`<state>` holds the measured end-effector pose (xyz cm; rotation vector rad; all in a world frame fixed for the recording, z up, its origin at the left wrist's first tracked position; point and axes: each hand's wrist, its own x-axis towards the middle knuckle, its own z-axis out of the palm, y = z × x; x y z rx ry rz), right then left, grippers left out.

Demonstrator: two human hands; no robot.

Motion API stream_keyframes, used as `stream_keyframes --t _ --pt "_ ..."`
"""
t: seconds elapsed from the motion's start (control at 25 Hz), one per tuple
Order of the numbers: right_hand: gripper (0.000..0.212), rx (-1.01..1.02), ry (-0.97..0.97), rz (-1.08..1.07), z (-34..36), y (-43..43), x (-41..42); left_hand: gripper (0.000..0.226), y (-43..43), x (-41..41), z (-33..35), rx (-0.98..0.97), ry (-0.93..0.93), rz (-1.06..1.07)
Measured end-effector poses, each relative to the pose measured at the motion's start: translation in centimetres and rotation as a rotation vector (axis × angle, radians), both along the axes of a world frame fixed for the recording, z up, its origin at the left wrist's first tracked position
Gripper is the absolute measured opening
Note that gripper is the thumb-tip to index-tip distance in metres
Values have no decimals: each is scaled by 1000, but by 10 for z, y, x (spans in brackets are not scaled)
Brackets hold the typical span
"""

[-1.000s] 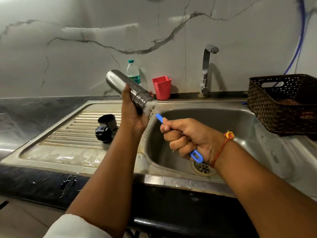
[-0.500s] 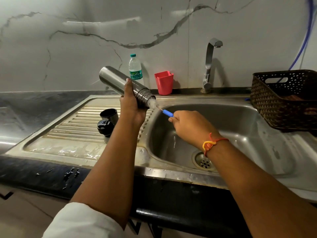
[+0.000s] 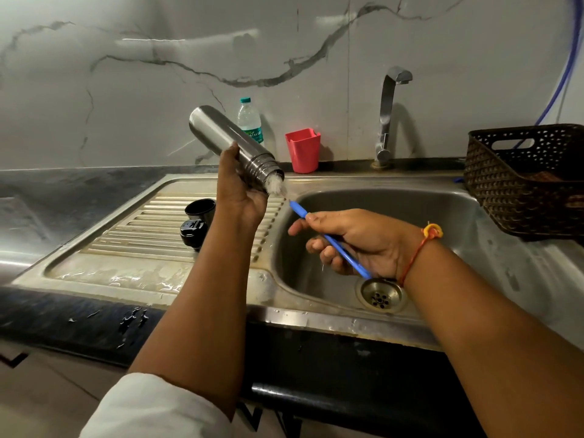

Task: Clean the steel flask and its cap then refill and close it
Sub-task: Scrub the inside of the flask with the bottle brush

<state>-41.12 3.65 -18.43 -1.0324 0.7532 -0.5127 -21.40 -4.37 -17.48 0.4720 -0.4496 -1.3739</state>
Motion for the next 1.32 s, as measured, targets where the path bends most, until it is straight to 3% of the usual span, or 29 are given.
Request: stream_keyframes --t 0.12,0.2,0.36,0.52,0.72,0.96,1.08,1.2,1.32 --pt "24 176 -206 109 1 3 1 57 2 1 0 -57 53 -71" --pt "23 92 -118 70 0 5 6 66 2 3 -1 -83 90 -126" --pt "31 -369 306 -129 -7 5 16 68 -2 4 -2 -4 -78 -46" --pt "33 -947 873 -320 -13 -5 18 77 -4 -3 -1 51 -216 62" --pt "25 -1238 1242 -466 -17 -3 19 78 -4 -24 -7 168 -379 147" --pt "27 -1250 1194 -359 -13 5 18 75 -13 9 -4 202 -157 235" --pt "29 -1202 1155 -355 -15 2 22 73 -8 -8 -14 210 -226 174" --pt "31 -1160 1028 -378 -12 4 25 66 -6 -18 -12 161 -229 137" --pt "36 -1076 868 -326 -8 10 20 62 -10 -3 -9 64 -82 141"
